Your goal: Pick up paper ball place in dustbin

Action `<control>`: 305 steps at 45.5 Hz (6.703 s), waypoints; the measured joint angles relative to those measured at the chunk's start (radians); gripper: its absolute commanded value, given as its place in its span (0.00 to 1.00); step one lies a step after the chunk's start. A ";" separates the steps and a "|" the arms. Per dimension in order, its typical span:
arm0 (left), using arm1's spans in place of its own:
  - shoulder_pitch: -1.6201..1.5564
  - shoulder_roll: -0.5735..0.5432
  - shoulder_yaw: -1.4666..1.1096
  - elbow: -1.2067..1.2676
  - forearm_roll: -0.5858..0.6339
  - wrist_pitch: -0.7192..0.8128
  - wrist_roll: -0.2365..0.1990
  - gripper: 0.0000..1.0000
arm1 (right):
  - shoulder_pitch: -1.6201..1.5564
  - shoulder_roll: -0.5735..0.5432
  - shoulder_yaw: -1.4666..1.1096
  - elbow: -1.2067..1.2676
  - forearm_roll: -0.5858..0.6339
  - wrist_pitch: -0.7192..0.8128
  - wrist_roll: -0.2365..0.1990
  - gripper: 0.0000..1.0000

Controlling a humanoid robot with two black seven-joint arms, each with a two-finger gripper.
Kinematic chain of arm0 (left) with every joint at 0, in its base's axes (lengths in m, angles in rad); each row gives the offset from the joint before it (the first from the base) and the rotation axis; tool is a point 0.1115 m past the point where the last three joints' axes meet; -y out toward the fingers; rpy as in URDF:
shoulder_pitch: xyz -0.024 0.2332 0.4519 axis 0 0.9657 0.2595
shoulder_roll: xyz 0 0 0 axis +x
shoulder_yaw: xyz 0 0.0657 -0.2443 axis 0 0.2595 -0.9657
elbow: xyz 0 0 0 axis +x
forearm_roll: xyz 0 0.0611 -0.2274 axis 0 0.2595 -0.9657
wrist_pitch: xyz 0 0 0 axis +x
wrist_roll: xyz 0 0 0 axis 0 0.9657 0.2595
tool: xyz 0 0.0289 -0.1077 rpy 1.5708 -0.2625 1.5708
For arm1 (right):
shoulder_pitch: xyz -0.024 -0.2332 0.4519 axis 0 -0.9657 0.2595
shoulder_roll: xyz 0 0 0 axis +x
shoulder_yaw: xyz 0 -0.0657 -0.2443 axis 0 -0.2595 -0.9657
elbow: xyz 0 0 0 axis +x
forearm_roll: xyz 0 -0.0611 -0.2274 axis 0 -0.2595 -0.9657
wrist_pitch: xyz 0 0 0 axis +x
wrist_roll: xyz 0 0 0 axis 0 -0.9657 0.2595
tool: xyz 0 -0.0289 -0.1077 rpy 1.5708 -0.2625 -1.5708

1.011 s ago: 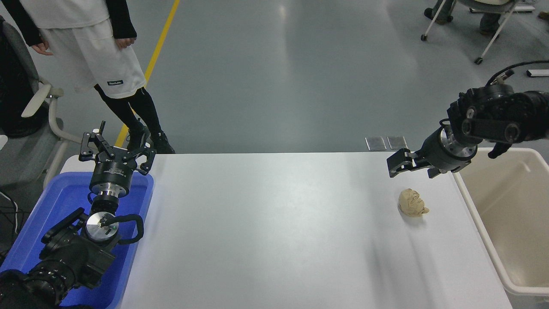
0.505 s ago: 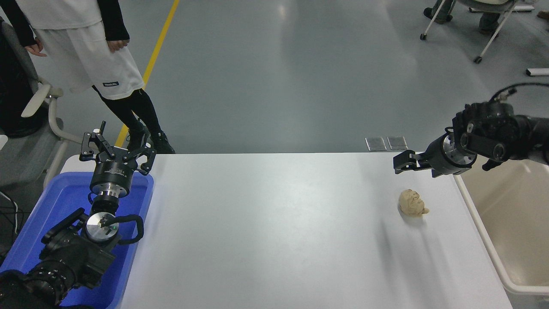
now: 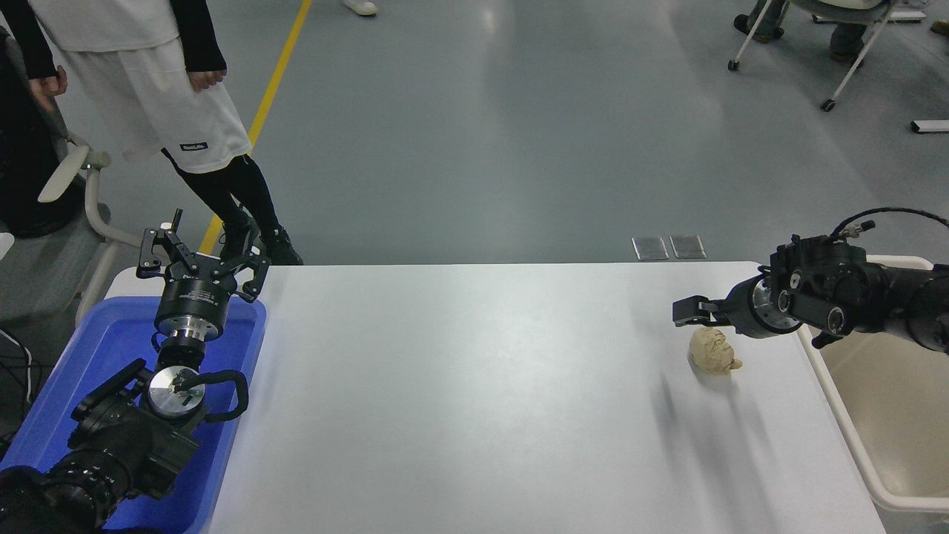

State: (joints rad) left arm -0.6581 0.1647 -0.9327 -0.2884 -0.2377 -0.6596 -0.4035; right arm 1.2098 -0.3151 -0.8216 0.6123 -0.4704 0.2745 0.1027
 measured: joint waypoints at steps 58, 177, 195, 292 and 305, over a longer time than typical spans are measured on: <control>0.000 0.000 0.000 0.000 0.000 0.000 0.000 0.99 | -0.219 0.083 0.002 -0.118 -0.100 -0.335 0.000 1.00; 0.000 0.001 0.000 0.000 0.000 0.000 0.000 0.99 | 0.343 -0.226 -0.214 0.616 0.033 -0.063 -0.031 0.00; 0.000 0.001 0.000 0.000 0.000 0.000 0.000 0.99 | 0.771 -0.240 -0.359 0.764 0.035 0.316 -0.029 0.00; 0.000 0.001 0.000 0.000 0.000 0.002 0.000 0.99 | 0.704 -0.770 -0.296 0.251 -0.081 0.511 -0.039 0.00; 0.000 0.001 0.000 0.000 0.000 0.002 0.000 0.99 | 0.267 -0.773 0.075 0.081 -0.083 0.455 -0.038 0.00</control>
State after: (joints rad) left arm -0.6581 0.1655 -0.9327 -0.2882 -0.2379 -0.6581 -0.4034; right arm 1.4766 -1.0880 -0.7471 0.6935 -0.5534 0.7294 0.0649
